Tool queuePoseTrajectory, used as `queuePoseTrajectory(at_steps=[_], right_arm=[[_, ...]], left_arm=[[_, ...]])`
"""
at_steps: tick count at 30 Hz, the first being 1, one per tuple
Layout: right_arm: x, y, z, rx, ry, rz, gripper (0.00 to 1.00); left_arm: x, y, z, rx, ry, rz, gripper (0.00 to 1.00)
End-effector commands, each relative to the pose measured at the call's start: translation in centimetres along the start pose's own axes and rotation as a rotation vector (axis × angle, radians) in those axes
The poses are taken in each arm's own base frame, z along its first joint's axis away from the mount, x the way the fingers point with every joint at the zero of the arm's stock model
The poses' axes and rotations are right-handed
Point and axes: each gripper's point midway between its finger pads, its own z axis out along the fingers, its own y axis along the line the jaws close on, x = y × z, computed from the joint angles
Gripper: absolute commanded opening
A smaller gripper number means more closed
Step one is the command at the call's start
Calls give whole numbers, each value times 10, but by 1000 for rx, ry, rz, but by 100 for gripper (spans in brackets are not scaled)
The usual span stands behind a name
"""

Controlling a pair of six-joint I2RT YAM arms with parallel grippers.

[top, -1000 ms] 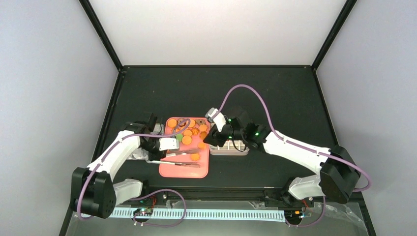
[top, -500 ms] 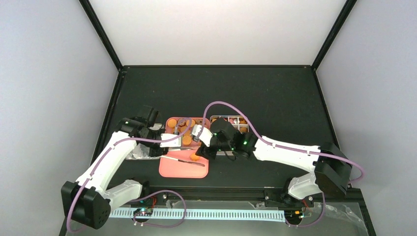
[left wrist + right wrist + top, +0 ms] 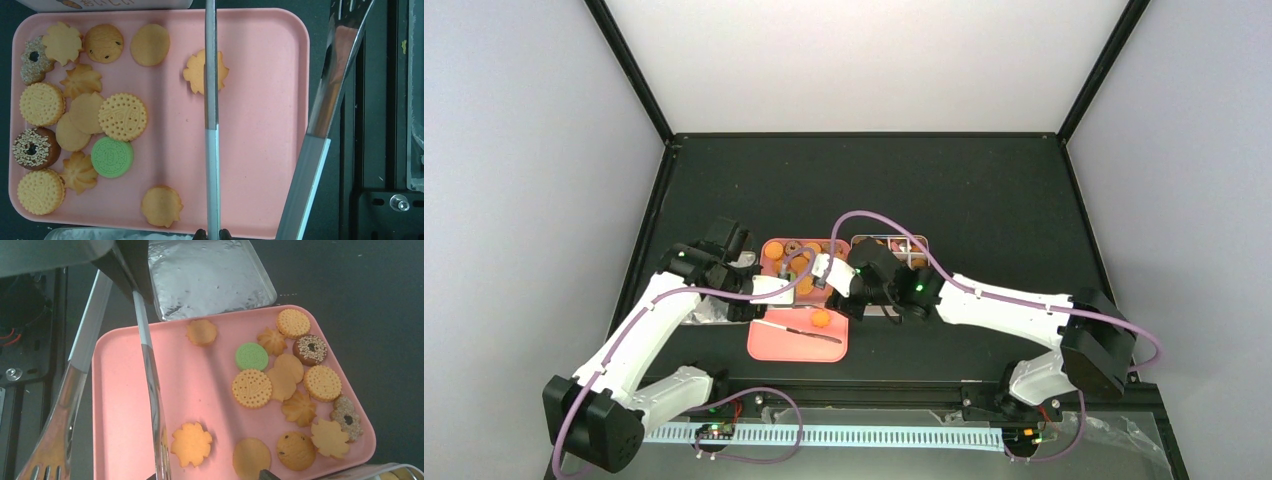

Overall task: Pack the cookies
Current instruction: Pass from the left arm to the right

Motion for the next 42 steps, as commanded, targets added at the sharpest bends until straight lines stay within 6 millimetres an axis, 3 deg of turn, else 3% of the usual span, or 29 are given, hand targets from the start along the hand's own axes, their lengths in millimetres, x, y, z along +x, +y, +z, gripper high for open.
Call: queuePoseTrajectory(at_steps=[1,15,17,18,20,23,33,38,42], right_arm=[[2,4,8,-28,40,-42,45],[-2,3,14,-25,87,-28,2],[1,-1,15,-3,105,-22,1],[1,-3,16,12,109,-14,1],[-1,-9,15,44,101,4,1],[-15,-19,7,104,22,40,1],[-45,-54,-42,237,-265,177,1],[-78,-79,-93,281,-501,303,1],[-114,-85,-151,293,-757,377,1]], left_arm=[[-8,-5,-7,1,-21,23,2],[-24,5,-23,-70,-62,64,2],[-26,9,-26,-96,-67,65,3],[-28,13,-28,-120,-72,65,7],[-32,23,-33,-179,-85,56,28],[-42,36,-48,-276,-121,43,51],[-70,43,-91,-367,-252,-64,76],[-100,32,-112,-267,-424,-189,78],[-133,25,-141,-139,-619,-317,76]])
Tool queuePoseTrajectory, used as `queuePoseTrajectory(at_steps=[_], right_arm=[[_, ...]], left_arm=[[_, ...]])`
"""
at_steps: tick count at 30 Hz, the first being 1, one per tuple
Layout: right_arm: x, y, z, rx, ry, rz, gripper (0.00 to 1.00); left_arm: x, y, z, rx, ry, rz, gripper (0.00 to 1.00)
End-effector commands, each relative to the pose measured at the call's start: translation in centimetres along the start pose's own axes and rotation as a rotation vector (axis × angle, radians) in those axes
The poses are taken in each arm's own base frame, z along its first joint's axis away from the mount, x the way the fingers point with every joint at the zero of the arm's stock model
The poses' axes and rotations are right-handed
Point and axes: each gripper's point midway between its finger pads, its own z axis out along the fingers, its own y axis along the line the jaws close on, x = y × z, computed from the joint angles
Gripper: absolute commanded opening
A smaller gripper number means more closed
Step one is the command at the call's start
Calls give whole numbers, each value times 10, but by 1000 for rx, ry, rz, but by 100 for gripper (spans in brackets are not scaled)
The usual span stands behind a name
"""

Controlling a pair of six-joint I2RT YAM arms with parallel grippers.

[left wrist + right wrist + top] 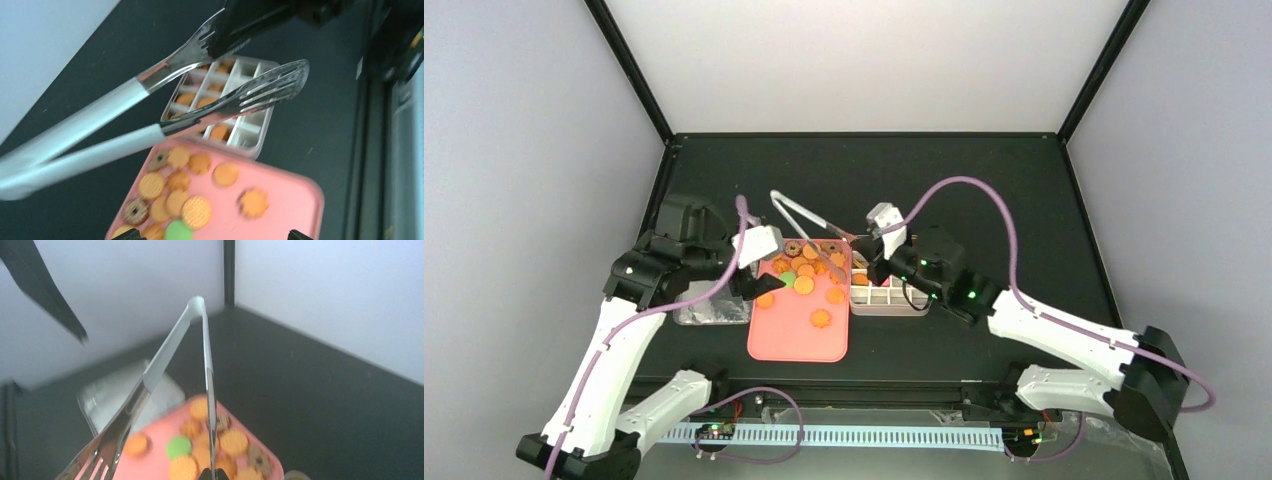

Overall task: Pack the cookies
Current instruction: Pass from the left arm to the right

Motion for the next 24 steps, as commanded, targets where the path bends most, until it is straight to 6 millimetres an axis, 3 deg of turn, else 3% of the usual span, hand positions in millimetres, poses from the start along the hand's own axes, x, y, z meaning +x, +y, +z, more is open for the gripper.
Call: queuePoseTrajectory(at_steps=[1,6,9,12,17,24], right_arm=[[-100,-2,-47,-20,-410,169,1],[-140,6,-72,-111,-556,272,1],[-155,15,-78,-191,-605,331,1],[-162,19,-82,-238,-635,371,1],[-172,19,-94,-277,-696,433,1],[-186,12,-117,-297,-787,524,1]], left_arm=[[-60,-15,-24,162,-235,-226,76],[-113,-23,-49,344,-435,-357,74],[-142,-25,-66,505,-520,-452,71],[-164,-23,-86,554,-592,-467,69],[-178,-14,-104,498,-667,-518,66],[-173,5,-123,352,-805,-626,67]])
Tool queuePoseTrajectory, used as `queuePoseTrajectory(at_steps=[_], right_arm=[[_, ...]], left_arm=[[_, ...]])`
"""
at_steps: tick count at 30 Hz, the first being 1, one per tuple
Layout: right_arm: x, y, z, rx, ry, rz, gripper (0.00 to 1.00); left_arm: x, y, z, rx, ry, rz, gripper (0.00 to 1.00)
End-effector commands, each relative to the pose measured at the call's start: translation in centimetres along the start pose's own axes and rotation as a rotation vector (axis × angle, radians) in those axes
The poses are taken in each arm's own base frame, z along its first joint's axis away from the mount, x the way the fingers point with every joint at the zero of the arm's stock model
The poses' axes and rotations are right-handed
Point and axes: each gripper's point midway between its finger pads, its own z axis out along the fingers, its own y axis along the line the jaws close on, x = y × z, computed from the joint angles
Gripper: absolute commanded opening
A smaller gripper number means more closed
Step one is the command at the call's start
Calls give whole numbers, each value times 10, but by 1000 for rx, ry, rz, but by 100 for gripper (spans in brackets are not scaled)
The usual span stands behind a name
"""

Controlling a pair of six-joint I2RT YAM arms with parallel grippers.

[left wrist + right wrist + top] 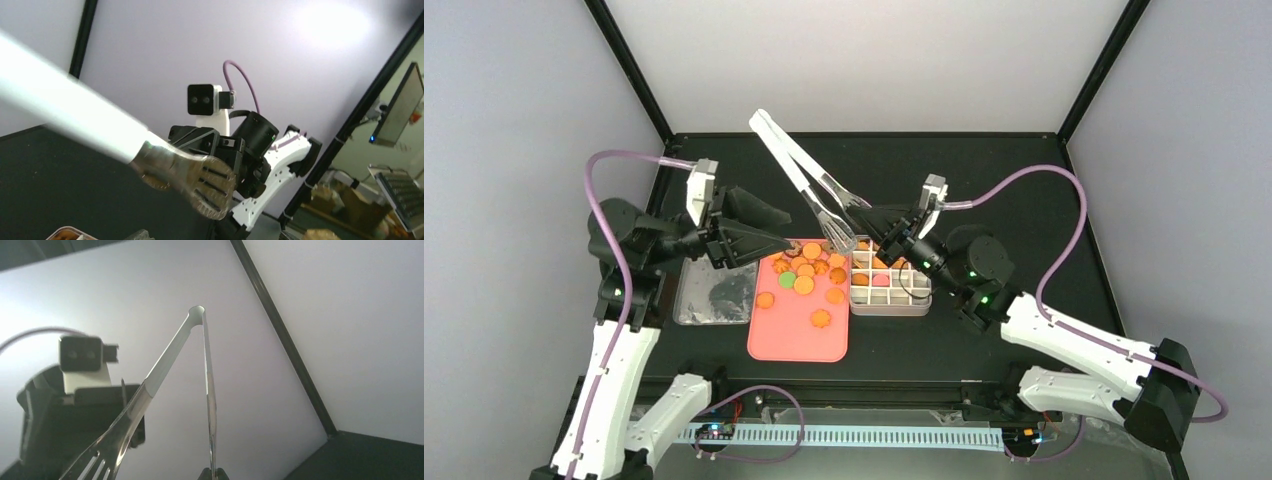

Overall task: Pack the cookies
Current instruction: Pass from the left arm to the right, then pass from the right arm to the left

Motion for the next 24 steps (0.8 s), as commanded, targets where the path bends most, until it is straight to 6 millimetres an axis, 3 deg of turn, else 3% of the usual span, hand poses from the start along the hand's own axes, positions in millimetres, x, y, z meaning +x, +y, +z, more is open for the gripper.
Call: queuePoseTrajectory(at_steps=[1,13,24], right_arm=[[-50,23,-13,-75,-183,83,1],[-43,35,-1,-145,-155,150,1],[-35,40,10,-167,-135,161,1]], left_arm=[[-23,-5,-11,-38,-137,-39,68],[-66,-14,-7,0,-210,-4,68],[-58,16,-6,-63,-218,-81,58]])
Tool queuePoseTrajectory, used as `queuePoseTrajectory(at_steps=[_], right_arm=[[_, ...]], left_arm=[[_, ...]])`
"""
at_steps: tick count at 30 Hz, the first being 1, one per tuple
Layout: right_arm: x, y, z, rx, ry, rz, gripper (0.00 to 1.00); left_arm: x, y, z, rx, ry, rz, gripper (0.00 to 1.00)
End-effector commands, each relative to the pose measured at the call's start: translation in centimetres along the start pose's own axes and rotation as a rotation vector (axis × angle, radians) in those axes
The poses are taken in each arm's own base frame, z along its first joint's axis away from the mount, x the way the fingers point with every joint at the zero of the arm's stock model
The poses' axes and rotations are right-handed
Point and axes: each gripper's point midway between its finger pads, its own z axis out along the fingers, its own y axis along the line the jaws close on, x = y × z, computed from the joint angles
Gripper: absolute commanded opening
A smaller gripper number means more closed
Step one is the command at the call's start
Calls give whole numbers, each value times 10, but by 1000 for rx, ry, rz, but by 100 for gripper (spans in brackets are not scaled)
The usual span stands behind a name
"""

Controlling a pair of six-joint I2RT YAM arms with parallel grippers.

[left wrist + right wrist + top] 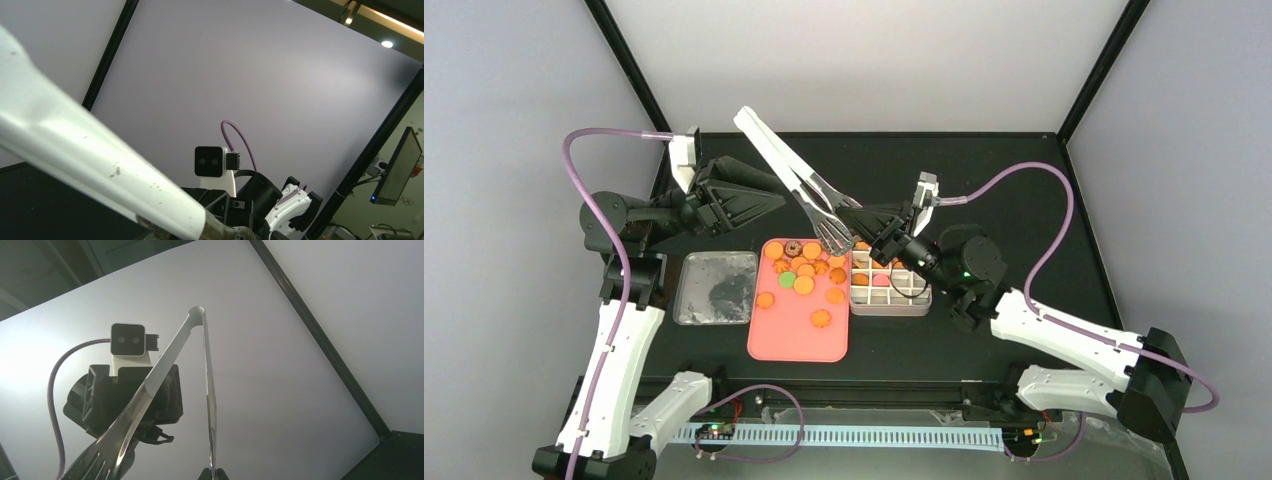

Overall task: Pack the cookies
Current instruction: Pass from the right arm to the left

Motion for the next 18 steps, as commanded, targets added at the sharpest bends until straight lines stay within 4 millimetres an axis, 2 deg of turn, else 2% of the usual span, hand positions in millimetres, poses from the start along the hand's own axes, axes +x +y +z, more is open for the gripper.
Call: queuePoseTrajectory(at_steps=[1,6,8,15,18], right_arm=[[-28,26,4,-86,-94,6,1],[-25,30,9,-101,-86,10,1],[-19,30,14,-107,-70,9,1],[1,27,28,-108,-22,-5,1],[4,28,29,-116,-19,-5,1]], left_arm=[[-3,8,-1,-30,-26,-20,56],[1,14,-1,-32,-27,-48,46],[-1,12,0,-21,-29,-49,41],[-5,0,0,21,-29,-38,34],[-3,-2,-1,31,-23,-25,27]])
